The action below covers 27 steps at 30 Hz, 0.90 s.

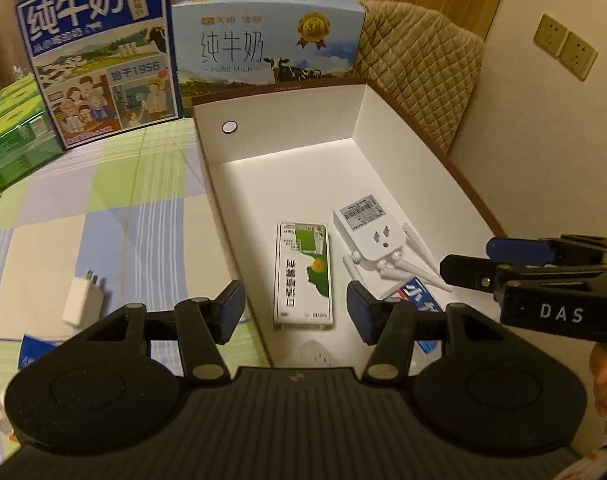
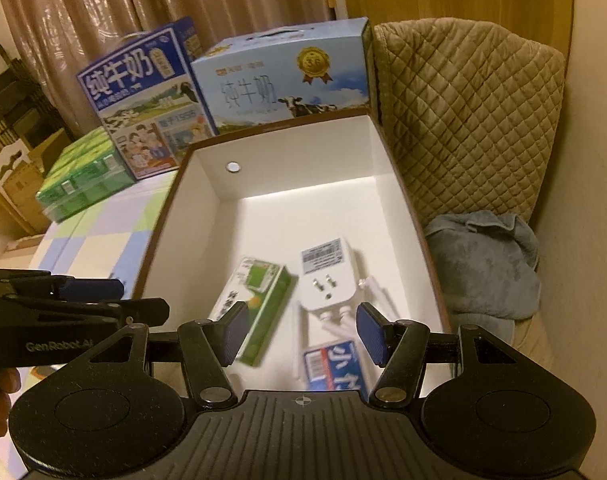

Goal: Organize rigid objects
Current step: 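Withdraw both grippers from the box back over the table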

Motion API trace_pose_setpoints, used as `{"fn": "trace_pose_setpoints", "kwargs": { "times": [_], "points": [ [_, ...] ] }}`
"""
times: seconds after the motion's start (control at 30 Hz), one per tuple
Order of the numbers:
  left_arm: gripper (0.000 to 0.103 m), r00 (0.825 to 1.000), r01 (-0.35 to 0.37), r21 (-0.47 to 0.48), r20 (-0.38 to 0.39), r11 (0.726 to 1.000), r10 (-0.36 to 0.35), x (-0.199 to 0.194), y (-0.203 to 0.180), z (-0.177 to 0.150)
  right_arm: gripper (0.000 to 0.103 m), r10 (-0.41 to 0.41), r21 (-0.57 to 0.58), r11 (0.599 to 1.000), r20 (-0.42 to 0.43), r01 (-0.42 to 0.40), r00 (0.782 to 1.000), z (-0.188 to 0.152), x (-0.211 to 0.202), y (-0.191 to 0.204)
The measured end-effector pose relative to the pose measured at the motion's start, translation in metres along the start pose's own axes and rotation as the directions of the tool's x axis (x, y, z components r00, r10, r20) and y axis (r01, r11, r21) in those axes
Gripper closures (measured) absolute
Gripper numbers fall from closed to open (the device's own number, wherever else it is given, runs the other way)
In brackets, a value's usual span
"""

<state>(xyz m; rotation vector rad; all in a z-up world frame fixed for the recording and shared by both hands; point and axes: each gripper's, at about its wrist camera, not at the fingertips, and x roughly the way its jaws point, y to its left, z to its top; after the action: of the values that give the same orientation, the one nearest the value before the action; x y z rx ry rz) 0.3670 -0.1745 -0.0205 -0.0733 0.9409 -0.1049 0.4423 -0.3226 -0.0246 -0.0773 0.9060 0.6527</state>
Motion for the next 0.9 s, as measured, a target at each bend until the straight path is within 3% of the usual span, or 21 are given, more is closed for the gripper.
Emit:
{"fn": "trace_pose_setpoints", "kwargs": {
  "times": [0.5,0.9],
  "points": [
    [0.051,0.999,0.015,-0.064,0.033,0.998,-0.013,-0.075,0.050,-0.062,0.046,0.104,-0.035,0.994,0.034,-0.103,0.994,-0.046,-0.046,0.063],
    [0.051,0.999,-0.017,-0.143,-0.032,0.990,0.012,-0.098,0.111,-0.123,0.046,0.176,-0.054,0.983,-0.004,-0.176,0.984,-0.082,-0.049,0.119]
  ]
}}
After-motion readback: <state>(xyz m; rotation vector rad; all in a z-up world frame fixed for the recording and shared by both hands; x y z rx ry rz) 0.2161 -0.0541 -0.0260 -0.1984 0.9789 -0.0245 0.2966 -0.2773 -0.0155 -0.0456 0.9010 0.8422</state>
